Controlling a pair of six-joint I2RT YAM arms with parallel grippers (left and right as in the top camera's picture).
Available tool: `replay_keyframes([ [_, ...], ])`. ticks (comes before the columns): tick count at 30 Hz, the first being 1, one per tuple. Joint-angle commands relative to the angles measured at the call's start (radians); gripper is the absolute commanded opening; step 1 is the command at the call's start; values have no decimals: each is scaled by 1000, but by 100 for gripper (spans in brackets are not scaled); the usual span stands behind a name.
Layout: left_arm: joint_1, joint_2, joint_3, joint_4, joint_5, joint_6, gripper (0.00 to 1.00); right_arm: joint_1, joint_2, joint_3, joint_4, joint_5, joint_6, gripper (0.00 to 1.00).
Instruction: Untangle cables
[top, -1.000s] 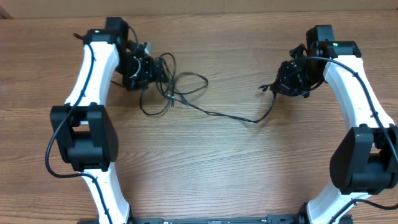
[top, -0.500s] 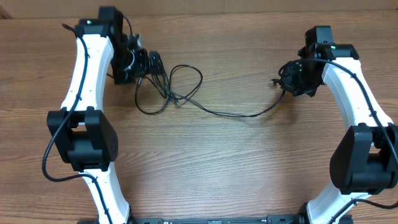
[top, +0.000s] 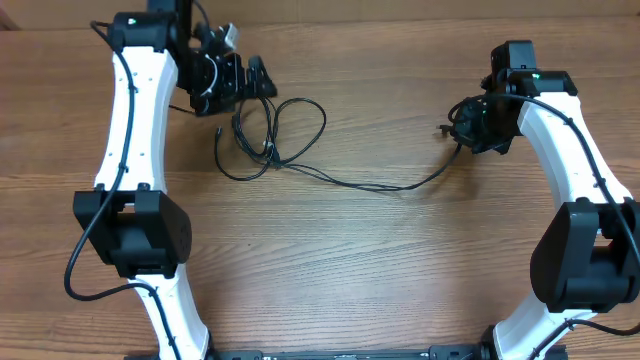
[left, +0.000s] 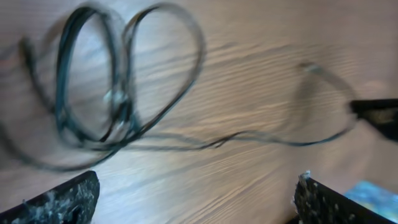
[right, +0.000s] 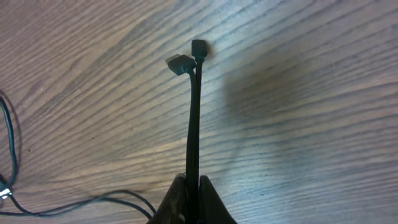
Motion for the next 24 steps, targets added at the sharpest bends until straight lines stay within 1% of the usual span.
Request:
replay_keyframes([
  [1,-48,-23,-49,-36,-225,-16,100,-9,-11,-6,23,18,0,4],
  [5,-87,-23,-114,-59,-232,-26,100,-9,-11,-6,38,2,1,4],
  [8,-113,-23,-171,-28,-248,-26,100,-9,-11,-6,37,-89,-5,4],
  [10,-119,-23,-209,-2,-248,-52,99,-14,-11,-6,39,-235,-39,4],
  [11,-119,-23,-225,5,-240,-73,100,-21,-11,-6,42,-355,-68,4],
  [12,-119,-23,-253,15,-219,-102,100,-31,-11,-6,44,-486,-100,4],
  [13,-119,-23,-266,18,-203,-107,99,-37,-11,-6,46,-547,-112,4],
  [14,-119,-23,-288,23,-168,-108,100,-53,-11,-6,59,-650,-113,4],
  [16,-119,-23,-312,24,-133,-106,99,-78,-11,-6,86,-731,-113,4],
  [17,-121,-23,-325,26,-136,-105,100,-98,-11,-6,105,-738,-111,4],
  [20,-122,-23,-350,40,-166,-117,100,-134,-11,-6,107,-631,-109,4],
  [21,-123,-23,-357,42,-192,-126,99,-145,-11,-6,91,-550,-109,4],
  [24,-124,-23,-367,44,-276,-187,100,-153,-11,-6,56,-414,-109,4],
])
